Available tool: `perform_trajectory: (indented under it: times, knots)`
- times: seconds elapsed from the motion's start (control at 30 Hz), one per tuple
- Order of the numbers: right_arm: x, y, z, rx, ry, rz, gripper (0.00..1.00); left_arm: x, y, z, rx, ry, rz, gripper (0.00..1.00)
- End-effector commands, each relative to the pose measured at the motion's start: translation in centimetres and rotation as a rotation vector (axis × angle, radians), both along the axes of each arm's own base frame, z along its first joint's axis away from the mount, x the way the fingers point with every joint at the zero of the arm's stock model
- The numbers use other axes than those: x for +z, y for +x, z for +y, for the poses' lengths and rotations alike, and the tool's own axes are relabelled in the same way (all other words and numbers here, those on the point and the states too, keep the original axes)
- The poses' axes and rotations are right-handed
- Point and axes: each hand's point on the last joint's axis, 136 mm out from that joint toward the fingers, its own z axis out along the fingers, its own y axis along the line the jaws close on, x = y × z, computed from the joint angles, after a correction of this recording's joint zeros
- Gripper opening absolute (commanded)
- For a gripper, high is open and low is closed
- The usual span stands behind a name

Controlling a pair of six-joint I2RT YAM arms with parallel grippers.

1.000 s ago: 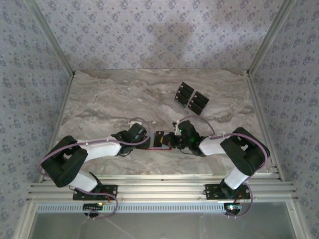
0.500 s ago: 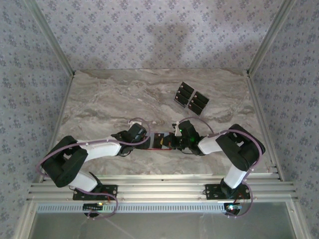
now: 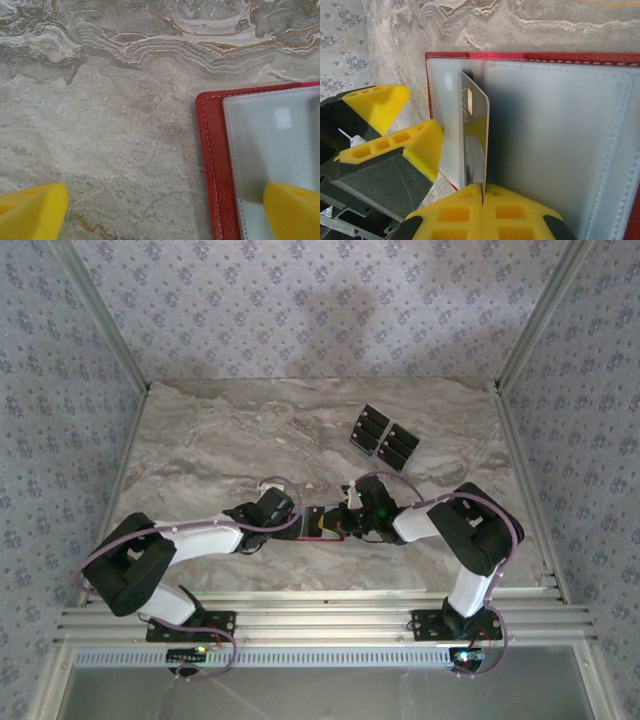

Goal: Put the credit cards into the card holder

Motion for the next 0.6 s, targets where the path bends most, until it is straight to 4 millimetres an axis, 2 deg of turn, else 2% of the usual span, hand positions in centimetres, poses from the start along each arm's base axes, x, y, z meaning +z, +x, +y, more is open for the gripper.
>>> perform_trajectory:
  times: [0.0, 0.43, 0.57]
  knots:
    - [-1.8, -0.9, -0.5, 0.019, -0.044, 0.087, 0.00, -1.8, -1.8, 2.3, 0.006, 0.104, 0.060, 1.00]
    - [-1.7, -0.8, 1.0, 0.090, -0.084, 0.118, 0.01, -1.6, -1.7, 2.1, 0.004, 0.094, 0.056, 1.00]
    - [-0.7, -0.6, 0.8, 0.101, -0.108, 0.094, 0.22, -1.0, -1.6, 2.0, 0.010, 0.083, 0.050, 1.00]
